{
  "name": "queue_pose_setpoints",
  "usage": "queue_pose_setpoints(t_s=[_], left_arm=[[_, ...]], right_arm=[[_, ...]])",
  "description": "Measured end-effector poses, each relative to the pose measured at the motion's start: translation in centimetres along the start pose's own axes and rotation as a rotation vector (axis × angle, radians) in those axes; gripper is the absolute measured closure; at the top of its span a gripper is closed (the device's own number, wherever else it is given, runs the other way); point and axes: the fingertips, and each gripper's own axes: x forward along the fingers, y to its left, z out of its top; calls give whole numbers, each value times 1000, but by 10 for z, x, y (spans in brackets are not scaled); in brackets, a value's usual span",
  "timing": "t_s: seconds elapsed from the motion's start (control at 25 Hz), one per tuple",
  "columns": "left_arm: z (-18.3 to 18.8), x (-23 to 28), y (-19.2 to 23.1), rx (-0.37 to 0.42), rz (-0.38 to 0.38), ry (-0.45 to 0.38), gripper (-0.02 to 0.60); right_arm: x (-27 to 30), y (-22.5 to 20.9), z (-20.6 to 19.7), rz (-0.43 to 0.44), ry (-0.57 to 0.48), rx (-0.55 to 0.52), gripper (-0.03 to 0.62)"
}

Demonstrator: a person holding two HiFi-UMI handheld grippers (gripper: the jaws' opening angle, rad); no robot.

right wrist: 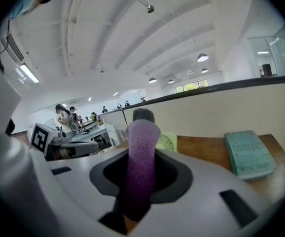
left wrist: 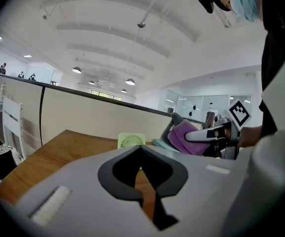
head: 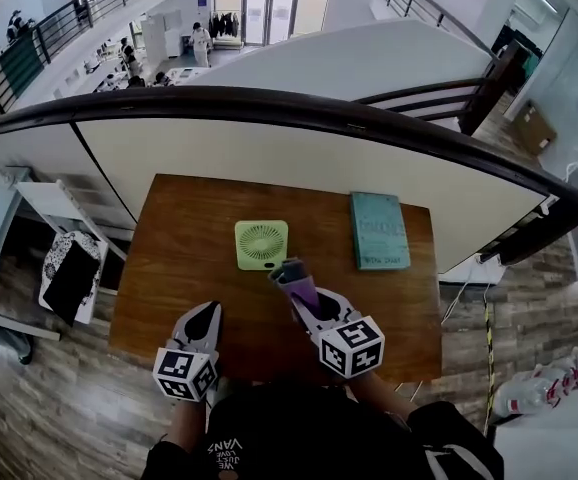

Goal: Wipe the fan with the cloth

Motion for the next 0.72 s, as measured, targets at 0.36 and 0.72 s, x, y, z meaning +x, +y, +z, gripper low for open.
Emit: queue_pose_setpoints(t_s=[0.36, 0.72], left_arm=[[-5, -20, -10, 3, 52, -27, 572], [-5, -20, -17, 6, 59, -28, 572]], right_arm=[[-8, 9, -12, 34, 1, -24, 496], [-8, 12, -10, 51, 3, -60, 496]])
